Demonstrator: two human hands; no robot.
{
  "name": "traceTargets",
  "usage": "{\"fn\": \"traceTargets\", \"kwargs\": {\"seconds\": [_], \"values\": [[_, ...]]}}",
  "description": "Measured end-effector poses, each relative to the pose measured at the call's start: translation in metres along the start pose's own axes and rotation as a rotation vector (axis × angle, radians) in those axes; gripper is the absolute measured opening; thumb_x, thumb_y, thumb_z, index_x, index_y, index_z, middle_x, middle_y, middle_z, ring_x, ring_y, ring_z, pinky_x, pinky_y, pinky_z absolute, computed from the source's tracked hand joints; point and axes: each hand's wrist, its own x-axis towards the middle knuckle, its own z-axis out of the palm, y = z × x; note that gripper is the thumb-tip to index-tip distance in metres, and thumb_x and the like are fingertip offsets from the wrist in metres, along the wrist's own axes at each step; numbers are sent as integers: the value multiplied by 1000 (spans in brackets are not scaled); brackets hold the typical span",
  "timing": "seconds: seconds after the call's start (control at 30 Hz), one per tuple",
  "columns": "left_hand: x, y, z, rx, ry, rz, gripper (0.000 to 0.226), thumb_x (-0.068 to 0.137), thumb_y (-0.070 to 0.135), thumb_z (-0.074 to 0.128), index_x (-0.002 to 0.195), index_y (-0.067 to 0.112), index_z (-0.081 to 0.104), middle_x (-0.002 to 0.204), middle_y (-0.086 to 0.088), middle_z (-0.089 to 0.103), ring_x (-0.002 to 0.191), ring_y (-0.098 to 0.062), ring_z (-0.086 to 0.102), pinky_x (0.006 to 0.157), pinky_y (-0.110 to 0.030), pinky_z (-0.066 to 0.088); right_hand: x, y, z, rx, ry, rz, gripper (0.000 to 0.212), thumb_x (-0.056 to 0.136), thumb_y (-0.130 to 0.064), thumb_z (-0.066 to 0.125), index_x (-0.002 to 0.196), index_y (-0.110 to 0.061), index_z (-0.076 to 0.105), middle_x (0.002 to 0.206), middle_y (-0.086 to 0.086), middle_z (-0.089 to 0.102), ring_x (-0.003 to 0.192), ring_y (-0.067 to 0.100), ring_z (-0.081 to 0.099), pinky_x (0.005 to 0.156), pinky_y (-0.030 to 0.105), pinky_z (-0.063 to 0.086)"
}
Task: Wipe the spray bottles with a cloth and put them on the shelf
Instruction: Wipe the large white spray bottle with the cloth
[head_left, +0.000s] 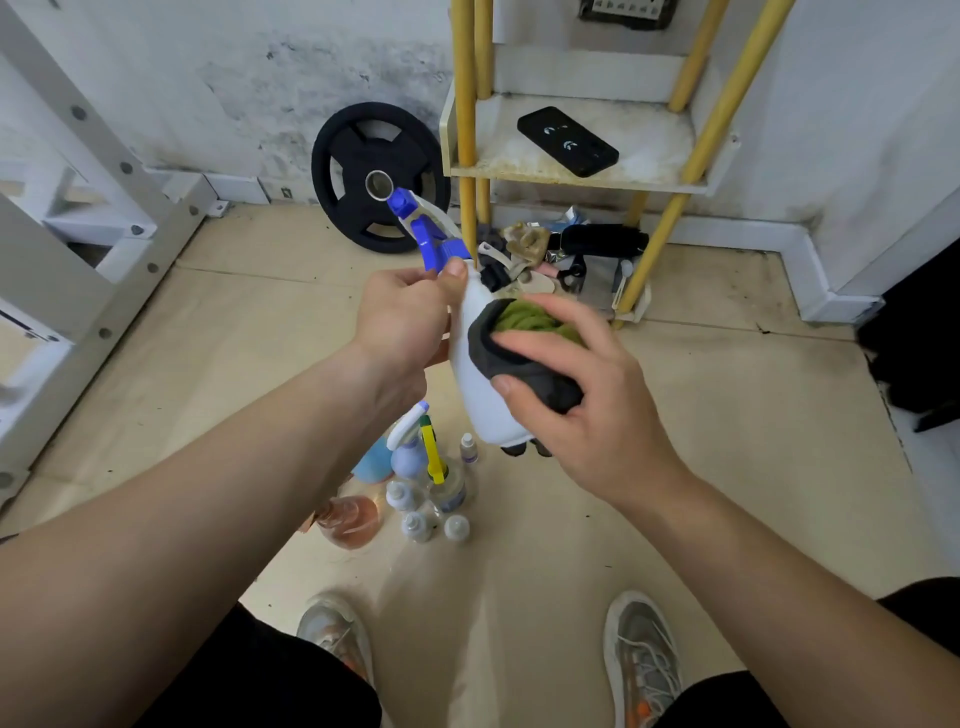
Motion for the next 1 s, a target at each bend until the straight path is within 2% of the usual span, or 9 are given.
{"fn": "traceTargets", "kwargs": {"seconds": [0.17, 0.23, 0.4, 0.53, 0.63, 0.7, 0.77, 0.83, 1.0], "values": [[9, 7, -5, -20, 97, -6, 18, 100, 22, 62, 86, 12, 65, 83, -4, 67, 74, -24, 64, 58, -29, 57, -12, 1, 5, -119, -17, -133, 31, 89, -22, 75, 119, -16, 75, 141, 13, 54, 130, 31, 54, 107, 44, 47], [9, 5, -5, -7, 70, 6, 18, 100, 22, 62, 85, 13, 65, 83, -4, 68, 75, -23, 64, 60, -31, 59, -10, 2, 5, -120, -16, -129, 29, 88, -23, 75, 117, -16, 76, 140, 12, 55, 129, 31, 55, 106, 43, 47], [0, -1, 2, 67, -69, 67, 16, 100, 21, 61, 89, 12, 68, 80, -3, 68, 75, -21, 64, 71, -37, 59, 5, -1, 2, 4, 45, 56, 31, 85, -19, 78, 115, -16, 76, 129, 3, 62, 120, 14, 59, 103, 15, 41], [-11, -10, 11, 129, -162, 81, 18, 102, 20, 58, 91, 13, 71, 80, -2, 69, 76, -21, 62, 83, -50, 57, 21, 0, -3, 197, 64, 271, 25, 87, -24, 76, 112, -24, 75, 112, -10, 69, 108, 7, 64, 92, 24, 50], [-9, -10, 10, 126, -128, 76, 18, 101, 22, 59, 100, 9, 71, 83, -3, 69, 73, -18, 64, 80, -46, 59, 25, 2, -4, 279, 14, 352, 18, 91, -24, 73, 109, -24, 74, 103, -10, 72, 98, 11, 67, 82, 34, 55], [-4, -9, 7, 105, -87, 55, 18, 101, 22, 61, 98, 7, 70, 82, -4, 69, 73, -19, 64, 75, -41, 59, 20, 3, -3, 265, 25, 316, 18, 91, -25, 72, 109, -27, 72, 107, -10, 70, 102, 10, 65, 85, 32, 54], [1, -9, 5, 91, -56, 34, 17, 100, 22, 61, 94, 8, 69, 83, -5, 69, 76, -22, 65, 75, -41, 60, 14, 5, -1, 244, 32, 258, 23, 88, -25, 73, 109, -32, 69, 114, -14, 66, 111, 5, 62, 94, 23, 50], [6, -8, 2, 76, -3, 14, 17, 100, 23, 62, 90, 10, 67, 84, -5, 68, 78, -23, 64, 76, -42, 60, 6, 6, 0, 198, 29, 208, 27, 85, -23, 74, 113, -25, 72, 120, -14, 63, 118, 0, 59, 100, 16, 44], [17, -13, -3, 32, 108, -42, 16, 100, 27, 62, 95, 12, 65, 94, -7, 70, 83, -24, 65, 71, -35, 60, -14, 5, 10, -24, 14, -5, 28, 87, -12, 77, 114, -10, 75, 133, 8, 60, 123, 19, 59, 105, 25, 46]]}}
